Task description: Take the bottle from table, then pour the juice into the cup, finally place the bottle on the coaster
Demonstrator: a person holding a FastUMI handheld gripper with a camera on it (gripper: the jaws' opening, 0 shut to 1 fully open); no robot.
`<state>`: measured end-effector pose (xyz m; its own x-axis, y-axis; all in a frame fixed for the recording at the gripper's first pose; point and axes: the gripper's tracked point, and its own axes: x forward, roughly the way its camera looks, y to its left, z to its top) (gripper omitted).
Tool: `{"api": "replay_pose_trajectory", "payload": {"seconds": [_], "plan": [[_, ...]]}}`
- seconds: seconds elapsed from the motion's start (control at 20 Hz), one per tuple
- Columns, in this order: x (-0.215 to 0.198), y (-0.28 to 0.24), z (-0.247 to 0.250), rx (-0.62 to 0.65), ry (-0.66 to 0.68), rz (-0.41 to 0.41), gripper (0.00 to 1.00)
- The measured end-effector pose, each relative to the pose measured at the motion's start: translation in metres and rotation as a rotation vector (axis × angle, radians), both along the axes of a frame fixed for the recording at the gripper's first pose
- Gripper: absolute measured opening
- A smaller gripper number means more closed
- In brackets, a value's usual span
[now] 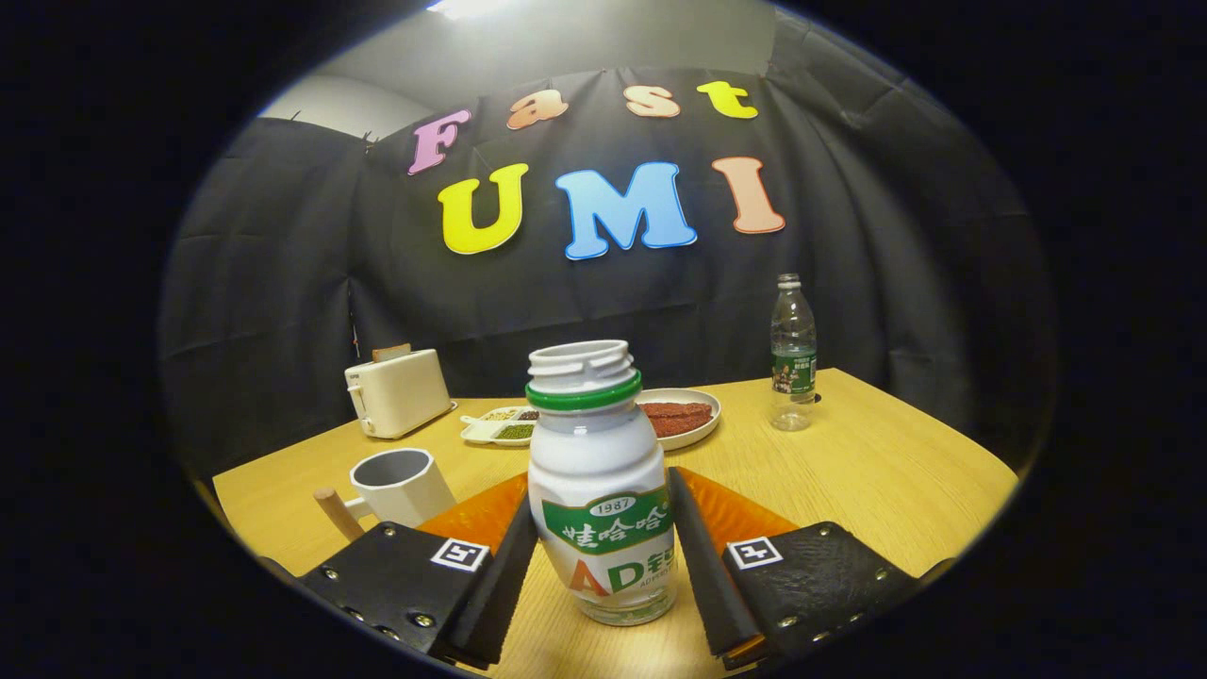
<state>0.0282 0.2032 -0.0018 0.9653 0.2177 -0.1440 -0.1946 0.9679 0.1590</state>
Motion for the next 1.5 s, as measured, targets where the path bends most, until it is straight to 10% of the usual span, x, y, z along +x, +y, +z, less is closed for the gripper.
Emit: {"api": "replay_pose_trajectory", "payload": {"seconds": [0.65, 1.5], "plan": [[0.000, 0.009, 0.004, -0.138, 0.030, -0.018, 0.71], [0.006, 0.059, 0.043, -0.678, -0.057, -0.031, 0.71]]}}
